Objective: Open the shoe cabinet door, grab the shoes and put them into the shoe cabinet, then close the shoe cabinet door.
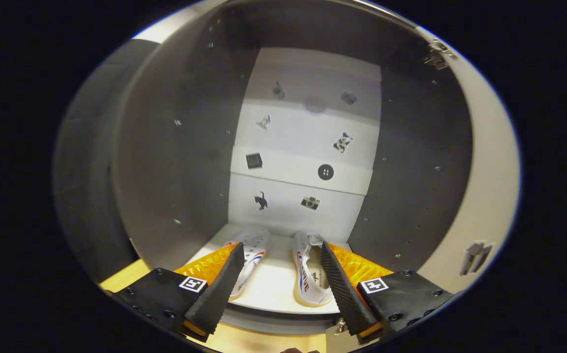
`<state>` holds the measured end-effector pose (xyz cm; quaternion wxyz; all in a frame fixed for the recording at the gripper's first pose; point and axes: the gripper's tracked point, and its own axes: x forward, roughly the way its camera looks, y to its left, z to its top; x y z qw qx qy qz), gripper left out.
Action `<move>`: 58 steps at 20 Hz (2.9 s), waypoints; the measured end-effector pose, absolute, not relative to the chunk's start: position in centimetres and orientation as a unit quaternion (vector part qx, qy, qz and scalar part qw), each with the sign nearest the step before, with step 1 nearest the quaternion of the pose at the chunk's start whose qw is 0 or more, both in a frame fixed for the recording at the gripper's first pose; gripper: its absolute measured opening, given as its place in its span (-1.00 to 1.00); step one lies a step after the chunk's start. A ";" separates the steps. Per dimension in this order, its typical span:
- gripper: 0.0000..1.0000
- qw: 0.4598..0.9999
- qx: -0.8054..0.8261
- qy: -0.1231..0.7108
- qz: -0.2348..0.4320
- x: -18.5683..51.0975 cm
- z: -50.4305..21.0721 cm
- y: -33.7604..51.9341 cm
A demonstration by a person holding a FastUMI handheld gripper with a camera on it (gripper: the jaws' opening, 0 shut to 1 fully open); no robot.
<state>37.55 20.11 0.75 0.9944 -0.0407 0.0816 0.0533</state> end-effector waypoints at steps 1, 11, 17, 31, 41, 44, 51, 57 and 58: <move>0.96 0.995 -0.040 0.067 0.053 35.8 1.6 20.1; 0.95 0.996 -0.011 0.037 0.085 16.4 0.6 19.0; 0.94 0.997 -0.033 0.026 0.058 8.4 1.5 12.0; 0.93 0.997 -0.008 -0.004 -0.073 -2.6 6.7 -3.9; 0.95 0.998 0.013 0.034 -0.059 5.6 3.7 -11.8; 0.95 0.998 0.042 0.041 -0.034 7.8 3.2 -11.7; 0.89 0.997 0.033 0.070 0.004 8.9 1.3 -9.2; 0.89 0.997 0.039 0.071 0.015 8.9 1.4 -3.5; 0.89 0.996 0.036 0.073 0.024 9.0 1.6 -1.7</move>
